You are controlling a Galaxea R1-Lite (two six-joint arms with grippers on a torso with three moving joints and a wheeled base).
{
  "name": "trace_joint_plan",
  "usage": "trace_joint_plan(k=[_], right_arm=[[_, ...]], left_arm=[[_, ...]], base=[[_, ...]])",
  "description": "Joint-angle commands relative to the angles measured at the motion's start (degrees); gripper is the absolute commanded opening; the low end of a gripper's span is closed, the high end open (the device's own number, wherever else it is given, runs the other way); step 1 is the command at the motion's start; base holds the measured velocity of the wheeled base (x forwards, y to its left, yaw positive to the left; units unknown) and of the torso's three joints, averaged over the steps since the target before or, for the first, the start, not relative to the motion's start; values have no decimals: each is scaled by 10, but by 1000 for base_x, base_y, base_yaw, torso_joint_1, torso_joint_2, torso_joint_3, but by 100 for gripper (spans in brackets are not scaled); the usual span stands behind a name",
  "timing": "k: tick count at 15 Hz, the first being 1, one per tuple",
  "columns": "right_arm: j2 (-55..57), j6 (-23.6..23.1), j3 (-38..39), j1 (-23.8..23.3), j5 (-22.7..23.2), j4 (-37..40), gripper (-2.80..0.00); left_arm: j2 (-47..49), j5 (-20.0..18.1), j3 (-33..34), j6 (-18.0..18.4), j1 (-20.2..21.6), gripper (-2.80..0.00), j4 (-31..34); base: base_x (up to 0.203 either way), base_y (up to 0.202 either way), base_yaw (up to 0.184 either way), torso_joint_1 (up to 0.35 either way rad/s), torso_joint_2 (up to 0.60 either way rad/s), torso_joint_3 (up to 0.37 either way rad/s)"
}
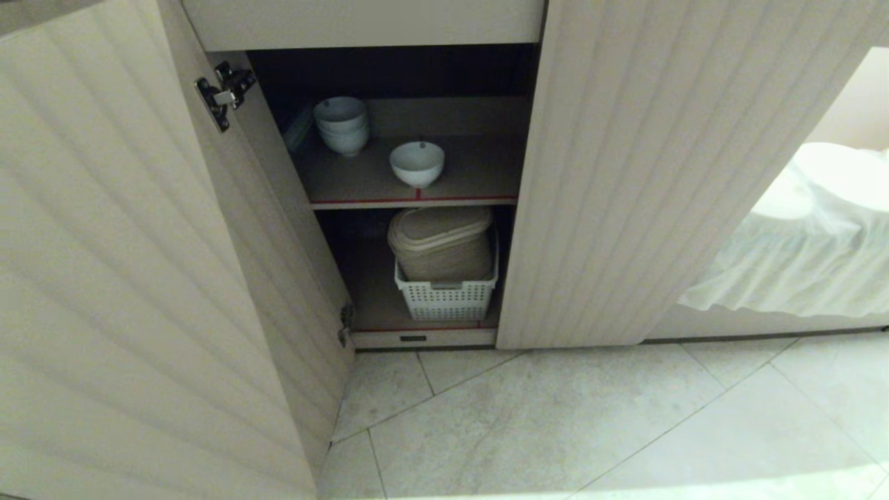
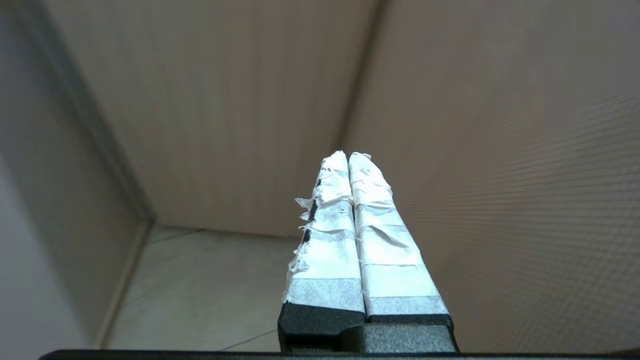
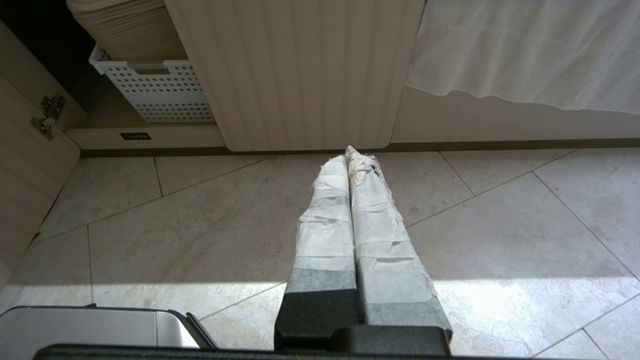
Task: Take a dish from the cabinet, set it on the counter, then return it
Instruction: Close the cabinet door
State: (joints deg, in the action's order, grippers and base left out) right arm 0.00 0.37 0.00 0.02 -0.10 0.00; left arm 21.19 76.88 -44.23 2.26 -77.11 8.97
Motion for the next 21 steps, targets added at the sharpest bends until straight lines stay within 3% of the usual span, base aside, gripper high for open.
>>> trace_joint_plan(k=[1, 6, 10, 21], right_arm=[[0, 0, 0, 0, 0, 0, -280], [0, 0, 0, 0, 0, 0, -280], [0, 0, 0, 1, 0, 0, -280], [0, 0, 0, 0, 0, 0, -280]], left_arm=[[6, 3, -2, 0, -34, -280, 0], [43, 2, -11, -1, -90, -280, -10], [87, -3, -12, -3, -90, -280, -48], [149, 0, -19, -3, -73, -280, -50]], base=[[0, 0, 0, 0, 0, 0], [0, 0, 0, 0, 0, 0], [0, 0, 0, 0, 0, 0], [0, 0, 0, 0, 0, 0]])
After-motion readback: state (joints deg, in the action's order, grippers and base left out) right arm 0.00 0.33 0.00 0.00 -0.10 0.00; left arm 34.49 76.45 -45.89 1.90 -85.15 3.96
